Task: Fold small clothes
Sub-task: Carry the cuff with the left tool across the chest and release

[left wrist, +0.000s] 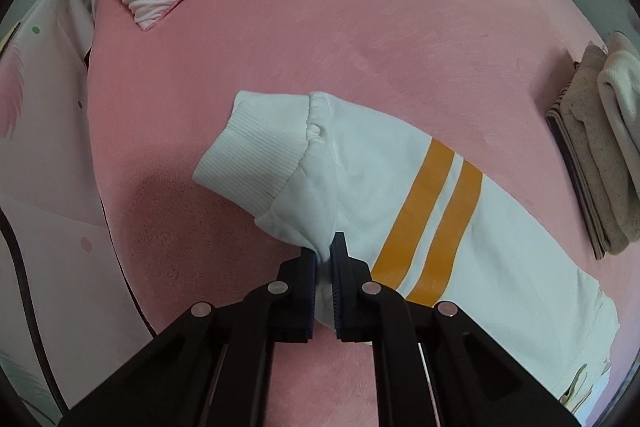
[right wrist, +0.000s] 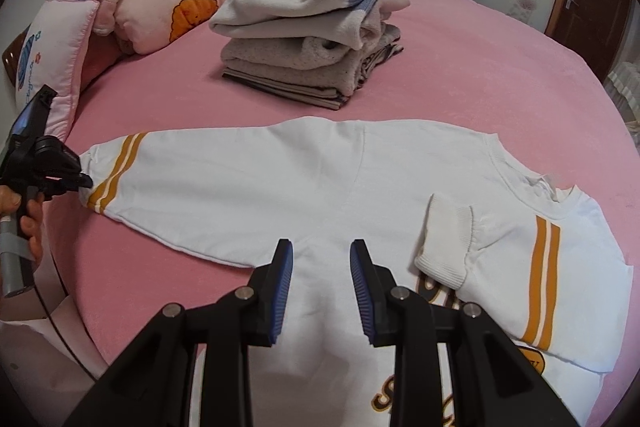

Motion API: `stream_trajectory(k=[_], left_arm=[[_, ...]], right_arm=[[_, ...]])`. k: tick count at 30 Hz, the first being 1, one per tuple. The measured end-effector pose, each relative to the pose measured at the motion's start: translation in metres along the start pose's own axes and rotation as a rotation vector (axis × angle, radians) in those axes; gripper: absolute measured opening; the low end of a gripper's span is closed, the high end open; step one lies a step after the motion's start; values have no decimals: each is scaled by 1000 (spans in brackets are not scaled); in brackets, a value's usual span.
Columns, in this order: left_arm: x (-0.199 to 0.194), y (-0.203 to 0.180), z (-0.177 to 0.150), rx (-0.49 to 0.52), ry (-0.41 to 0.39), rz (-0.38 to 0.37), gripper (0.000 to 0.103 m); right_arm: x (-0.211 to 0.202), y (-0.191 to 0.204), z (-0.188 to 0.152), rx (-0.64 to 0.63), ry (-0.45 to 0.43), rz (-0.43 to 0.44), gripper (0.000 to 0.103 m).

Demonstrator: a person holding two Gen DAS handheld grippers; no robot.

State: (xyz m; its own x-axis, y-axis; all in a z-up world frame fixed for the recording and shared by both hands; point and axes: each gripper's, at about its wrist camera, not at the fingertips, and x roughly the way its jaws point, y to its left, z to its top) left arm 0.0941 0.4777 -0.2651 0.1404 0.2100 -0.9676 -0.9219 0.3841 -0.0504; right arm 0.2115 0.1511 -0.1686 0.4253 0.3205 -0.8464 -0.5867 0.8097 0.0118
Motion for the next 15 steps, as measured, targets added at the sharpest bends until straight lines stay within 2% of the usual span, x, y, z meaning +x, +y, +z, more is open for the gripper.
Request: stream_trajectory(k=[4,9,11,15], left_arm=[[-9,-3,-5,31,-33,-2,5],[-24,-25,-4,99,-98,-19,5],[-44,-22,-8,136,-139,-32,5],[-83,-41,-24,244,-247,-63,5]], right_arm=[[2,-2,2,9,1,-87,30],[3,-18,2,76,15,-146,30],[3,-26,2,100,19,-166,30],[2,-42,0,139,26,-186,30]])
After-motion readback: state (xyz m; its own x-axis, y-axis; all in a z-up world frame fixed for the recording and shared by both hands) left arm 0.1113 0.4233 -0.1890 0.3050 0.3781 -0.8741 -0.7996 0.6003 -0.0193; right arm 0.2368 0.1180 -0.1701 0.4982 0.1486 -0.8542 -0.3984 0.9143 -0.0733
